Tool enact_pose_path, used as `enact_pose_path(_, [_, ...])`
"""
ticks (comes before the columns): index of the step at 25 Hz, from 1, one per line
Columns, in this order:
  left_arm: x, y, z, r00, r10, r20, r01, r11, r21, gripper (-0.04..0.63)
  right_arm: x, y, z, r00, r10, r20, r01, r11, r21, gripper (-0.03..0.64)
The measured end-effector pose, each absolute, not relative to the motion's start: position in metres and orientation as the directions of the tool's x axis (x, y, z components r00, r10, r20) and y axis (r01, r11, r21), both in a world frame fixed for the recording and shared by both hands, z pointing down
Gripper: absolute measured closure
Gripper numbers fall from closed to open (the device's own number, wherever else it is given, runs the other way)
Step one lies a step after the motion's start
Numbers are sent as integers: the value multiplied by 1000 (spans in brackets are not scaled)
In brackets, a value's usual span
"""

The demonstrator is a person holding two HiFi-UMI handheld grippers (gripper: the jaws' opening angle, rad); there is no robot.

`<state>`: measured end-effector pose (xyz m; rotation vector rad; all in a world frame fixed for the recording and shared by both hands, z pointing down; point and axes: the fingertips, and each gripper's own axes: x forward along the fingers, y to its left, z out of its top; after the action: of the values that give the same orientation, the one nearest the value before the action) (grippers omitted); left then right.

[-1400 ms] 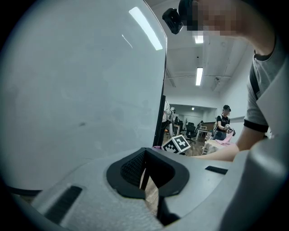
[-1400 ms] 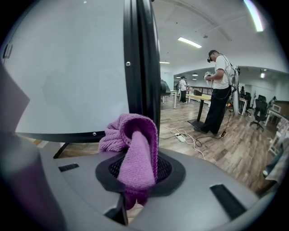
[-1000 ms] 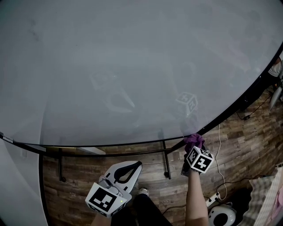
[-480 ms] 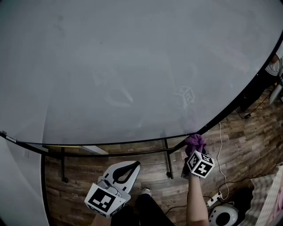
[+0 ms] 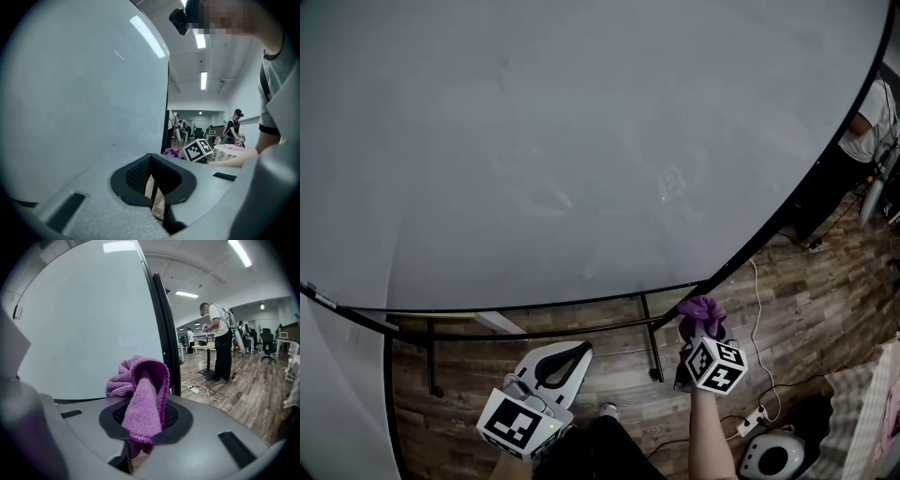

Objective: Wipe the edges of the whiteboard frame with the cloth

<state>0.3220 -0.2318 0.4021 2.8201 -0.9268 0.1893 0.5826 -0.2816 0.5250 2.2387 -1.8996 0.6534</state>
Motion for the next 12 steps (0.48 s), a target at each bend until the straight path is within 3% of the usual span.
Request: enact_pose_path(12, [288, -207, 374, 804, -583, 117, -592, -803, 68, 578, 517, -235, 462, 15, -951, 307, -978, -78, -194, 555])
